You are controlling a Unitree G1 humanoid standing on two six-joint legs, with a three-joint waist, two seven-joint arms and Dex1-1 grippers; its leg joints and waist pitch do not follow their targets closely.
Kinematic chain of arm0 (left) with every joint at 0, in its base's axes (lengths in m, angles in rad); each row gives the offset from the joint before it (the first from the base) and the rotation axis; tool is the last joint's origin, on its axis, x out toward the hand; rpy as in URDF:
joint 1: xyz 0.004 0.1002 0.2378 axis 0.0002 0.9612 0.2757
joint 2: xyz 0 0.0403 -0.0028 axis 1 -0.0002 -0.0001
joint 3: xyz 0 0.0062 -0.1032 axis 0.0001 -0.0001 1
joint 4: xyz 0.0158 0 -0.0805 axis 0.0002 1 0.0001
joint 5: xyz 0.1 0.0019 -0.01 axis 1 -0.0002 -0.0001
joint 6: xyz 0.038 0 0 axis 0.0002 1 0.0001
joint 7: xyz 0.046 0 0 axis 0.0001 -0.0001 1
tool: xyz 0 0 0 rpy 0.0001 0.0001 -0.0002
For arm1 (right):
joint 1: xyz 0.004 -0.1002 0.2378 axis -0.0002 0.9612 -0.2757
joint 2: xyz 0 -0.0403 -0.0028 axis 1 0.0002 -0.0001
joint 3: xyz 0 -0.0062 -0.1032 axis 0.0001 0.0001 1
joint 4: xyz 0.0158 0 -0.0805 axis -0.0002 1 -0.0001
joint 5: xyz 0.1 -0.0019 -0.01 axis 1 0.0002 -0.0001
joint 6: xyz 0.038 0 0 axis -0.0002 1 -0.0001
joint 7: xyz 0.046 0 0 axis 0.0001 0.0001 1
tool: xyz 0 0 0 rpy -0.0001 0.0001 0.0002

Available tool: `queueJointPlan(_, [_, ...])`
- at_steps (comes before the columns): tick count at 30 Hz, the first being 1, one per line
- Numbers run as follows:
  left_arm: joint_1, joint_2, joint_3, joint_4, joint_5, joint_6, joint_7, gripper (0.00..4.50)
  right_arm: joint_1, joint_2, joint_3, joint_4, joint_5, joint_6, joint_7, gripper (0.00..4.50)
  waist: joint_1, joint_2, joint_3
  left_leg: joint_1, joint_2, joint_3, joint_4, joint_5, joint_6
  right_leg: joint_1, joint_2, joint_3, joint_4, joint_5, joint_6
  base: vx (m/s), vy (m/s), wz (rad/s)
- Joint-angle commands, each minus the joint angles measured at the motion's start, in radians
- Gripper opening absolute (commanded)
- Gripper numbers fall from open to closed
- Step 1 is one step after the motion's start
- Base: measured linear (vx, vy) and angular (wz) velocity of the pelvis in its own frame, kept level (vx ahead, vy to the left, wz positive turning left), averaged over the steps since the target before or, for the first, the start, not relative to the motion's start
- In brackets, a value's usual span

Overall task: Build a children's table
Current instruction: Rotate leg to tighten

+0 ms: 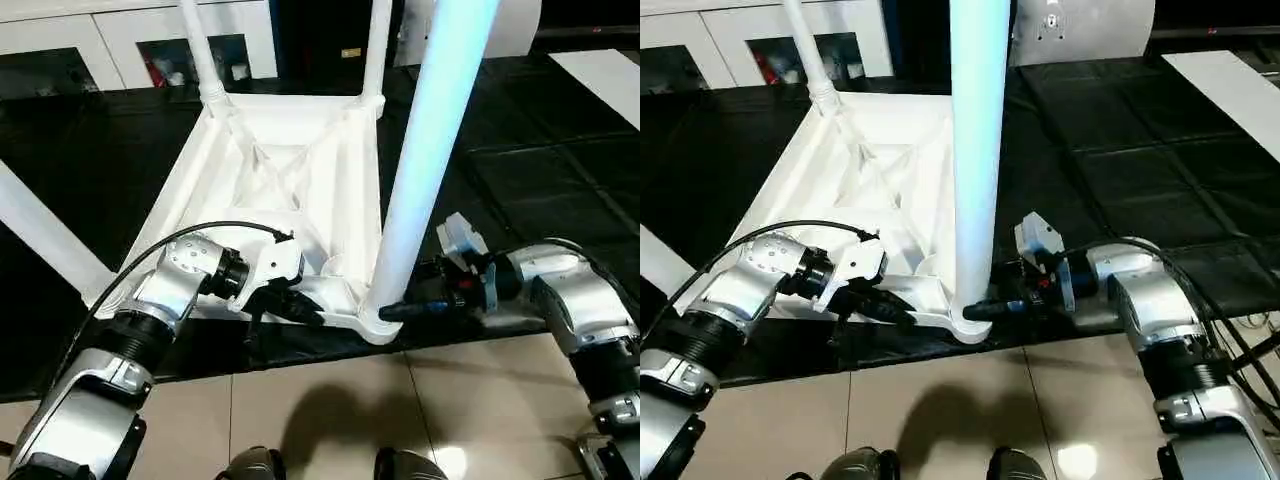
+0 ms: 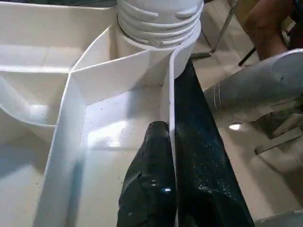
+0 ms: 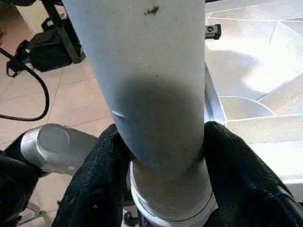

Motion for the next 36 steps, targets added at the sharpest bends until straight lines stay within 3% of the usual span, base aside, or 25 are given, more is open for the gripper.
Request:
queueJointPlan(1, [-0.017,0.003,-0.019,-0.001,0.006,-0.010,-0.020,0.00,-0.006,-0.004,0.017,-0.003,0.007,-0.005,0.035,2.08,-0.007,-0.016,-0.095,0.016,0.053,-0.010,-0.068,-0.145,0.118,0.064,-0.056,0.049,-0.055,-0.281,-0.246,0.000,0.000,0.00])
queueJointPlan(5, [-0.015,0.002,-0.017,-0.002,0.005,-0.003,-0.015,0.00,0.010,0.000,0.019,-0.021,0.018,0.008,0.040,2.00,-0.006,-0.016,-0.094,0.016,0.053,-0.010,-0.069,-0.146,0.117,0.064,-0.056,0.049,-0.055,-0.284,-0.246,0.000,0.000,0.00])
queueJointPlan(9, [-0.019,-0.024,0.012,-0.015,-0.001,0.064,0.064,0.00,0.060,0.029,0.000,-0.111,0.072,0.090,-0.013,1.99,-0.001,-0.017,-0.094,0.018,0.055,-0.010,-0.069,-0.129,0.124,0.063,-0.055,0.050,-0.053,-0.262,-0.252,0.000,0.000,0.00])
queueJointPlan(11, [-0.032,-0.052,0.037,-0.023,0.002,0.122,0.153,0.00,0.087,0.074,-0.023,-0.161,0.070,0.151,-0.147,1.99,-0.001,-0.018,-0.091,0.017,0.055,-0.011,-0.071,-0.137,0.115,0.061,-0.055,0.050,-0.056,-0.287,-0.246,0.000,0.000,0.00])
queueJointPlan(12, [-0.034,-0.060,0.042,-0.035,0.008,0.147,0.187,0.00,0.092,0.094,-0.027,-0.174,0.054,0.172,-0.208,1.99,-0.005,-0.014,-0.087,0.018,0.052,-0.012,-0.073,-0.161,0.101,0.060,-0.055,0.048,-0.061,-0.332,-0.230,0.000,0.000,0.00])
queueJointPlan(15, [-0.036,-0.115,0.079,-0.082,-0.003,0.249,0.308,0.00,0.111,0.178,-0.033,-0.206,-0.017,0.220,-0.416,1.98,-0.021,-0.019,-0.081,0.018,0.046,-0.015,-0.077,-0.209,0.058,0.060,-0.056,0.045,-0.073,-0.441,-0.191,0.000,0.000,0.00])
queueJointPlan(17, [-0.049,-0.167,0.110,-0.092,-0.003,0.308,0.416,0.00,0.112,0.273,-0.069,-0.214,-0.036,0.274,-0.582,1.98,-0.045,-0.018,-0.073,0.012,0.038,-0.019,-0.078,-0.250,0.033,0.060,-0.054,0.038,-0.084,-0.534,-0.146,0.000,0.000,0.00])
queueJointPlan(18, [-0.055,-0.196,0.124,-0.095,-0.002,0.334,0.474,0.00,0.106,0.331,-0.091,-0.210,-0.054,0.307,-0.688,1.98,-0.058,-0.011,-0.071,0.013,0.033,-0.022,-0.076,-0.267,0.026,0.056,-0.055,0.034,-0.092,-0.571,-0.129,0.000,0.000,0.00])
queueJointPlan(20, [-0.058,-0.218,0.135,-0.099,0.002,0.354,0.520,0.00,0.101,0.376,-0.105,-0.211,-0.071,0.332,-0.773,1.98,-0.079,-0.016,-0.069,0.011,0.028,-0.024,-0.075,-0.287,0.026,0.054,-0.051,0.028,-0.102,-0.608,-0.104,0.000,0.000,0.00])
queueJointPlan(22, [-0.065,-0.243,0.145,-0.094,0.012,0.362,0.581,0.00,0.092,0.423,-0.115,-0.201,-0.092,0.340,-0.859,1.98,-0.090,-0.014,-0.071,0.014,0.023,-0.025,-0.070,-0.295,0.033,0.052,-0.052,0.024,-0.112,-0.641,-0.082,0.000,0.000,0.00])
queueJointPlan(23, [-0.066,-0.264,0.151,-0.099,0.022,0.376,0.635,0.00,0.081,0.472,-0.133,-0.190,-0.107,0.342,-0.957,1.98,-0.092,-0.001,-0.070,0.018,0.024,-0.026,-0.071,-0.292,0.042,0.047,-0.052,0.026,-0.112,-0.617,-0.086,0.000,0.000,0.00])
queueJointPlan(25, [-0.065,-0.274,0.155,-0.107,0.027,0.389,0.657,0.00,0.076,0.497,-0.145,-0.185,-0.115,0.342,-1.010,1.98,-0.105,-0.006,-0.071,0.012,0.027,-0.028,-0.075,-0.298,0.042,0.049,-0.046,0.022,-0.107,-0.568,-0.101,0.000,0.000,0.00])
queueJointPlan(27, [-0.059,-0.324,0.171,-0.121,0.040,0.397,0.750,0.00,0.042,0.542,-0.158,-0.130,-0.175,0.303,-1.137,1.98,-0.115,-0.002,-0.071,0.010,0.032,-0.031,-0.078,-0.303,0.045,0.050,-0.046,0.023,-0.100,-0.518,-0.121,0.000,0.000,0.00])
queueJointPlan(29, [-0.053,-0.322,0.167,-0.138,0.041,0.409,0.751,0.00,0.051,0.531,-0.151,-0.146,-0.189,0.262,-1.123,2.68,-0.115,-0.004,-0.074,0.012,0.033,-0.029,-0.078,-0.296,0.056,0.053,-0.047,0.028,-0.099,-0.474,-0.134,0.000,0.000,0.00])
queueJointPlan(31, [-0.042,-0.299,0.150,-0.146,0.047,0.389,0.717,0.00,0.075,0.500,-0.131,-0.178,-0.176,0.237,-1.048,2.68,-0.113,-0.002,-0.081,0.003,0.035,-0.028,-0.078,-0.242,0.078,0.061,-0.048,0.032,-0.086,-0.370,-0.161,0.000,0.000,0.00])
queueJointPlan(33, [-0.031,-0.275,0.130,-0.148,0.051,0.354,0.673,0.00,0.089,0.475,-0.121,-0.192,-0.172,0.222,-1.010,3.02,-0.107,-0.001,-0.086,0.001,0.036,-0.024,-0.073,-0.157,0.128,0.067,-0.049,0.036,-0.072,-0.221,-0.210,0.054,0.003,0.05])
queueJointPlan(35, [-0.020,-0.254,0.117,-0.153,0.053,0.350,0.648,0.00,0.102,0.447,-0.114,-0.201,-0.175,0.203,-0.980,3.11,-0.106,-0.002,-0.088,-0.002,0.035,-0.022,-0.069,-0.115,0.155,0.073,-0.050,0.037,-0.062,-0.160,-0.235,0.027,-0.003,0.01])
queueJointPlan(36, [-0.009,-0.235,0.106,-0.151,0.050,0.317,0.610,0.00,0.110,0.417,-0.115,-0.206,-0.175,0.191,-0.950,3.16,-0.105,0.003,-0.090,0.000,0.035,-0.021,-0.067,-0.108,0.163,0.073,-0.051,0.037,-0.062,-0.152,-0.239,0.000,0.000,0.00])
